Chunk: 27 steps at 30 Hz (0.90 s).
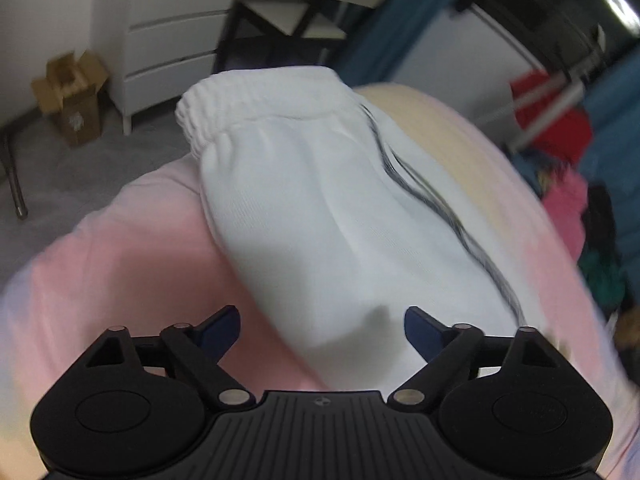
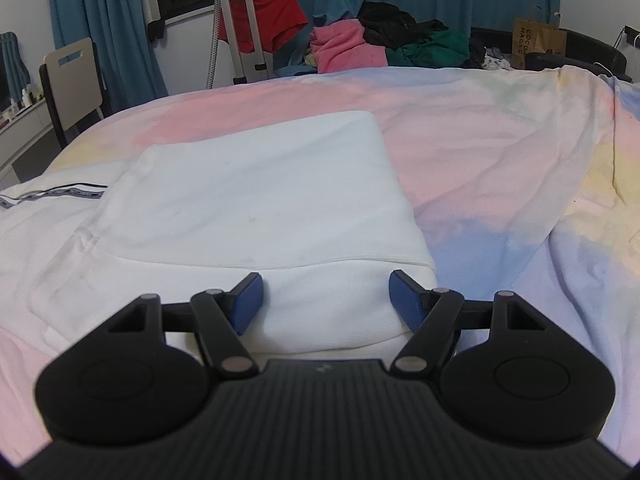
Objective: Fold clothes
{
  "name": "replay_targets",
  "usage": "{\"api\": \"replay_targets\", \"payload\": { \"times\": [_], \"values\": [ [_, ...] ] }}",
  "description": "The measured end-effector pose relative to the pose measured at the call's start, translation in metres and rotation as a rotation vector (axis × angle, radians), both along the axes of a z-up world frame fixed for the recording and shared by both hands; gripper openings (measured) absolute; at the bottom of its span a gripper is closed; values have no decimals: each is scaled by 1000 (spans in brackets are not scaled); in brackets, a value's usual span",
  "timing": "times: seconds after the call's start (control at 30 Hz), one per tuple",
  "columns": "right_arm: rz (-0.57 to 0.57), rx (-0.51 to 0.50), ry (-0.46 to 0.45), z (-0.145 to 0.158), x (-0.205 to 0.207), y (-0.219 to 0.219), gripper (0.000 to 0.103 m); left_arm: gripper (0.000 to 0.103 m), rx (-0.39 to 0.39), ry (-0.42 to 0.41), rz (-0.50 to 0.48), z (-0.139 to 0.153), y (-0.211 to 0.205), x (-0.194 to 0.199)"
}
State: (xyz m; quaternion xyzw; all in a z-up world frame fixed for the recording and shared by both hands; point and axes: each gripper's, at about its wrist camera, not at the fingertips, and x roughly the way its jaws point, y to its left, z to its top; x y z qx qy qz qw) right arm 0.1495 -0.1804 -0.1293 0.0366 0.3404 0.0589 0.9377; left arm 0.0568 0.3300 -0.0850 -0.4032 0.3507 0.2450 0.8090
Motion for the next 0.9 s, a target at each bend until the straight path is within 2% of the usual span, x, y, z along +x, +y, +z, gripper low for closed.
{"api": "replay_targets", "payload": {
  "times": [0.07, 0.13, 0.27, 0.33, 0.4, 0.43, 0.47, 0.6, 0.63, 0.9],
  "values": [
    [-3, -5, 0, 0, 0, 2, 73, 80, -24, -22, 56, -8, 16, 5],
    [-12, 0, -18, 2, -2, 5, 73, 76, -61, -88, 126, -15, 24, 3],
    [37, 18, -78, 11, -11, 15, 71, 49, 71, -121, 114, 1, 10, 6],
    [88, 18, -103, 13, -16, 23, 71, 31, 137, -138, 108, 9, 3, 7],
    [139, 18, -127, 15, -21, 31, 71, 22, 203, -155, 102, 17, -5, 9],
    [158, 4, -98, 10, -19, 36, 70, 19, 236, -163, 98, 21, -8, 10],
    [178, -10, -69, 5, -17, 40, 70, 18, 269, -171, 95, 25, -12, 10],
    [211, -75, -60, -7, -15, 53, 73, 17, 400, -206, 83, 42, -28, 14],
    [210, -75, -58, -6, -14, 53, 73, 17, 421, -226, 79, 52, -42, 16],
    [164, 66, -41, 9, -11, 27, 70, 16, 591, -387, 54, 130, -159, 34]
  ]
}}
